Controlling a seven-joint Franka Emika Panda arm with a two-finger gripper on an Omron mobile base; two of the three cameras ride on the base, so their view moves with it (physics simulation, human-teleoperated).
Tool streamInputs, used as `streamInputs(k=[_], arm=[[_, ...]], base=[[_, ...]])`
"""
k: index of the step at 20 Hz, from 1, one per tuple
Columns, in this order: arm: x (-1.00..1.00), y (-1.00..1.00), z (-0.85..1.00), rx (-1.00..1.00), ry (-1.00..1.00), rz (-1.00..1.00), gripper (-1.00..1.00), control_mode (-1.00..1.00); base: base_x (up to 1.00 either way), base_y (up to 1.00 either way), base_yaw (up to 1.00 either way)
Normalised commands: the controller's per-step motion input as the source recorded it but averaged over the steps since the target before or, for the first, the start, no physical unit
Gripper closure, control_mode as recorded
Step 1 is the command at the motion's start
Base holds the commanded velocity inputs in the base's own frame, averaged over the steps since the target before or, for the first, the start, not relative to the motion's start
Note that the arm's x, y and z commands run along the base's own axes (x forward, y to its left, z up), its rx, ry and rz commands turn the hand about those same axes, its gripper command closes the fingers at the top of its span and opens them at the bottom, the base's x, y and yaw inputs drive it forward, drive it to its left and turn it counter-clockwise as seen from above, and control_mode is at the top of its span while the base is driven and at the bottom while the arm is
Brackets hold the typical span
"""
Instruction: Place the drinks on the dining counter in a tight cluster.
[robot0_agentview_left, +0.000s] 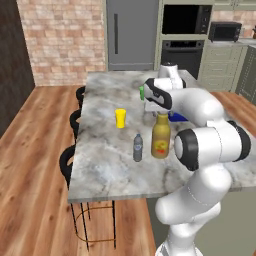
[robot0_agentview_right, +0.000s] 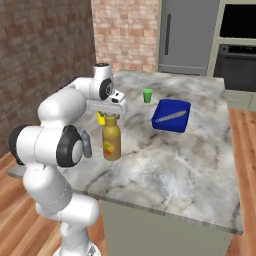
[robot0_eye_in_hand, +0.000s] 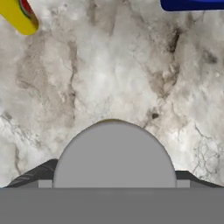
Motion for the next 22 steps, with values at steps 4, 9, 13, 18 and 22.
streamInputs(k=[4,9,13,18,22], arm=[[-0.11,0.0,-0.09,0.0,0.01,0.0,1.0,-1.0],[-0.31,0.0,-0.01,0.0,0.01,0.0,1.0,-1.0],[0.01,0.0,-0.05,0.0,-0.04,0.0,1.0,-1.0],[0.03,0.01,-0.09,0.0,-0.2,0.0,1.0,-1.0],[0.0,0.0,-0.04,0.0,-0.2,0.0,1.0,-1.0]], base=[[0.0,0.0,0.0],[0.0,0.0,0.0],[0.0,0.0,0.0],[0.0,0.0,0.0],[0.0,0.0,0.0]])
